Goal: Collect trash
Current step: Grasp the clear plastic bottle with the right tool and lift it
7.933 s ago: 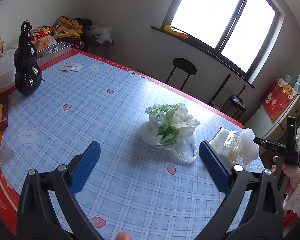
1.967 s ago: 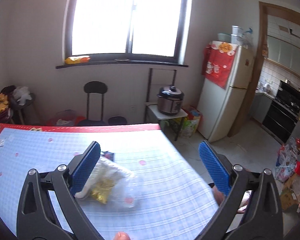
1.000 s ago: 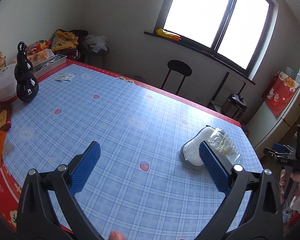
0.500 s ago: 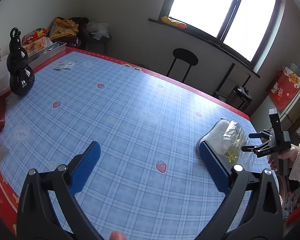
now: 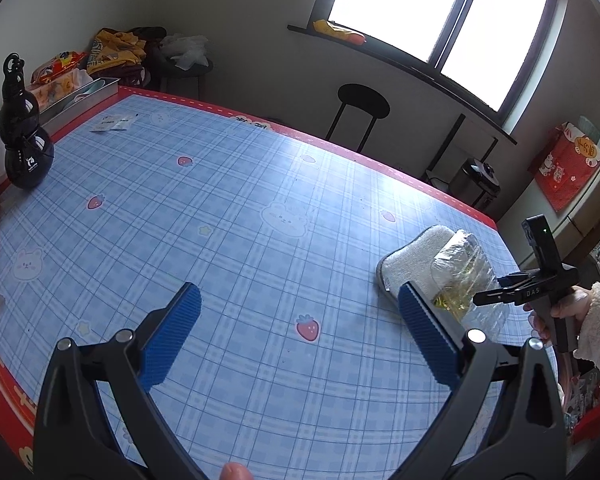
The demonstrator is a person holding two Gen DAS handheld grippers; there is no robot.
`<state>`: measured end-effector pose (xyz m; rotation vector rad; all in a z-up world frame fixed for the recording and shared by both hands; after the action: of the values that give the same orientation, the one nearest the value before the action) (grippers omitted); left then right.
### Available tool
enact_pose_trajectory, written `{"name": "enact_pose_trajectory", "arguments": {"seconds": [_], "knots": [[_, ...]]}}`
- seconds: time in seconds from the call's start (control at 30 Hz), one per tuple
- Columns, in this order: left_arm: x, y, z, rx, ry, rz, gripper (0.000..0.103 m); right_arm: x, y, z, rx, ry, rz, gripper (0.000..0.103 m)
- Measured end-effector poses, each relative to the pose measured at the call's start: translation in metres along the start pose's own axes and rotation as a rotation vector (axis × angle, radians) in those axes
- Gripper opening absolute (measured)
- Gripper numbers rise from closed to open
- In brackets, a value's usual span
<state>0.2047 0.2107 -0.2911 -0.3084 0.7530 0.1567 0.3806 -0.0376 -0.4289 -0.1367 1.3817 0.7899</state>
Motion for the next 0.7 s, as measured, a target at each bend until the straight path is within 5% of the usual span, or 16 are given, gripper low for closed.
{"name": "enact_pose_trajectory", "arguments": {"seconds": [0.3, 0.7], "knots": [[-0.006, -0.018, 0.004, 0.034, -0.006, -0.018, 0.097, -0.041, 0.019, -0.031, -0.009, -0.09, 0.046, 0.047], [-0.004, -0.055, 0.002, 0.129, 0.008, -0.052, 0.097, -0.099, 0.041, -0.078, 0.11, -0.294, 0.161, 0.02]]}}
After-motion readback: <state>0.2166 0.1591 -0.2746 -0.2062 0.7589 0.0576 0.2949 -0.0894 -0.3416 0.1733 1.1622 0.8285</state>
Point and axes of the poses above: each gripper's, at about its wrist camera, not at the fingertips, and x roughly the way its jaws point, y to its left, z to its top, the point moved 10 cm from there along x, roughly the way its jaws point, and after that the axes turned 4 degrees about x, right-handed, at the moved point
